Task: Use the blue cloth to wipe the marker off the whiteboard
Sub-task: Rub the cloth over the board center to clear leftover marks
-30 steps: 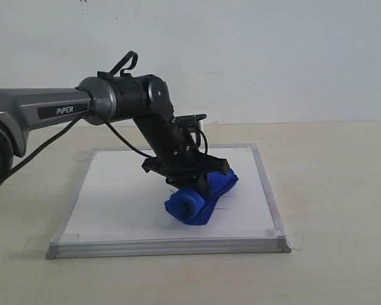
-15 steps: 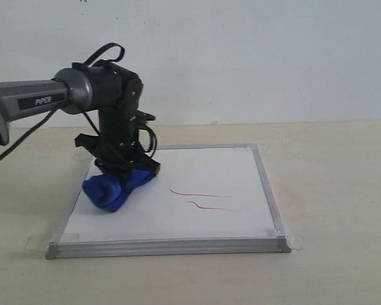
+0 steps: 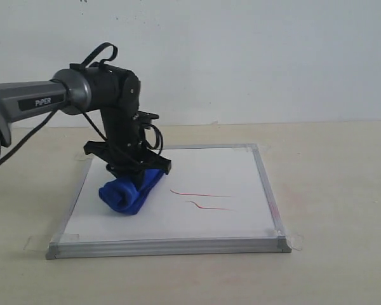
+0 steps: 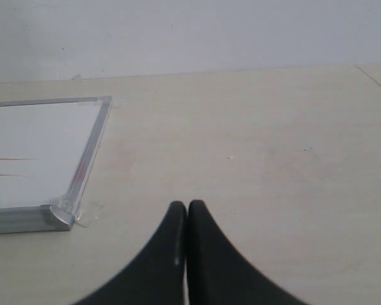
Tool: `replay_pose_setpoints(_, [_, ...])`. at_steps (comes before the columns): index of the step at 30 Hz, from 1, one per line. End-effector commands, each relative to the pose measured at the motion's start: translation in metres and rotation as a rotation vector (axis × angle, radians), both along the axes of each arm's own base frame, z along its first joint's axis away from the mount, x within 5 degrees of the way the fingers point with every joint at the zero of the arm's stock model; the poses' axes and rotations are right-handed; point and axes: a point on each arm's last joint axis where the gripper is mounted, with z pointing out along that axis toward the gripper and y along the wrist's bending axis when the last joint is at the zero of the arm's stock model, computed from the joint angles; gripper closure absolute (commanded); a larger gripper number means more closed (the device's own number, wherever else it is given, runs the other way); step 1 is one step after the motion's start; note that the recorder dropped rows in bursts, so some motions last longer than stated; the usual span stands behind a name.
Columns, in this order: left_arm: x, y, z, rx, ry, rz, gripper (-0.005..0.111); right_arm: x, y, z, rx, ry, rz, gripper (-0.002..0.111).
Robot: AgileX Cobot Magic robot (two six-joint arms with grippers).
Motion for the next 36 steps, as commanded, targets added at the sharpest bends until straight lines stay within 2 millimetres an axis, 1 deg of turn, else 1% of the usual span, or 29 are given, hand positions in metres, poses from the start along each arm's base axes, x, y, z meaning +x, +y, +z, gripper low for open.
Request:
replay_pose_setpoints(1, [-0.019, -0.066, -0.028, -0.117, 0.054, -0.088, 0.103, 0.0, 0.0, 0.001, -0.003, -0.008, -0.005, 0.108])
replay_pose_setpoints(5, [-0.039, -0.112, -0.036, -0.142, 0.059, -0.196, 0.103, 0.0, 0.0, 0.001, -0.003, -0.008, -0.005, 0.108])
replay_pose_setpoints(10, [-0.067, -0.163, -0.035, -0.162, 0.037, -0.314, 0.103, 0.0, 0.0, 0.001, -0.003, -0.008, -0.005, 0.108])
replay_pose_setpoints(13, [-0.083, -0.189, -0.033, -0.216, 0.039, -0.394, 0.103, 0.0, 0.0, 0.001, -0.003, -0.008, -0.005, 0.108])
replay_pose_setpoints(14, [-0.092, -0.202, -0.032, -0.272, 0.047, -0.429, 0.103, 0.0, 0.0, 0.001, -0.003, -0.008, -0.005, 0.108])
replay_pose_setpoints(16, [-0.1, -0.213, -0.031, -0.299, 0.044, -0.474, 0.103, 0.0, 0.0, 0.001, -0.003, -0.008, -0.005, 0.108])
replay_pose_setpoints(17, [-0.1, -0.214, -0.031, -0.3, 0.037, -0.485, 0.103, 0.0, 0.0, 0.001, -0.003, -0.008, -0.005, 0.108])
replay_pose_setpoints(19, [-0.092, -0.206, -0.032, -0.253, 0.005, -0.512, 0.103, 0.0, 0.0, 0.001, -0.003, -0.008, -0.005, 0.108])
replay_pose_setpoints(20, [-0.079, -0.191, -0.033, -0.19, -0.031, -0.509, 0.103, 0.0, 0.0, 0.001, -0.003, -0.008, -0.005, 0.108])
replay_pose_setpoints(21, [-0.071, -0.181, -0.033, -0.161, -0.049, -0.488, 0.103, 0.0, 0.0, 0.001, -0.003, -0.008, -0.005, 0.108])
replay_pose_setpoints(23, [-0.036, -0.13, -0.033, -0.075, -0.097, -0.323, 0.103, 0.0, 0.0, 0.001, -0.003, -0.008, -0.005, 0.108])
replay_pose_setpoints(24, [-0.026, -0.112, -0.033, -0.049, -0.108, -0.274, 0.103, 0.0, 0.0, 0.001, -0.003, -0.008, -0.005, 0.108])
replay_pose_setpoints(25, [-0.014, -0.087, -0.033, -0.021, -0.113, -0.192, 0.103, 0.0, 0.0, 0.001, -0.003, -0.008, -0.005, 0.108])
replay_pose_setpoints(26, [-0.007, -0.068, -0.033, -0.007, -0.109, -0.134, 0.103, 0.0, 0.0, 0.001, -0.003, -0.008, -0.005, 0.108])
replay_pose_setpoints(27, [0.0, -0.046, -0.033, 0.005, -0.09, -0.066, 0.103, 0.0, 0.0, 0.001, -0.003, -0.008, -0.005, 0.108])
replay_pose_setpoints(29, [0.005, -0.013, -0.034, 0.022, -0.04, 0.02, 0.103, 0.0, 0.0, 0.001, -0.003, -0.008, -0.005, 0.108])
replay_pose_setpoints(31, [0.006, -0.003, -0.035, 0.025, -0.012, 0.045, 0.103, 0.0, 0.0, 0.001, -0.003, -0.008, -0.005, 0.108])
replay_pose_setpoints(32, [0.005, -0.002, -0.035, 0.027, -0.007, 0.047, 0.103, 0.0, 0.0, 0.001, -0.003, -0.008, -0.005, 0.108])
replay_pose_setpoints(34, [0.005, -0.005, -0.035, -0.002, -0.005, 0.057, 0.103, 0.0, 0.0, 0.001, -0.003, -0.008, -0.005, 0.108])
replay_pose_setpoints(36, [0.005, -0.016, -0.035, -0.064, -0.017, 0.054, 0.103, 0.0, 0.0, 0.001, -0.003, -0.008, -0.005, 0.108])
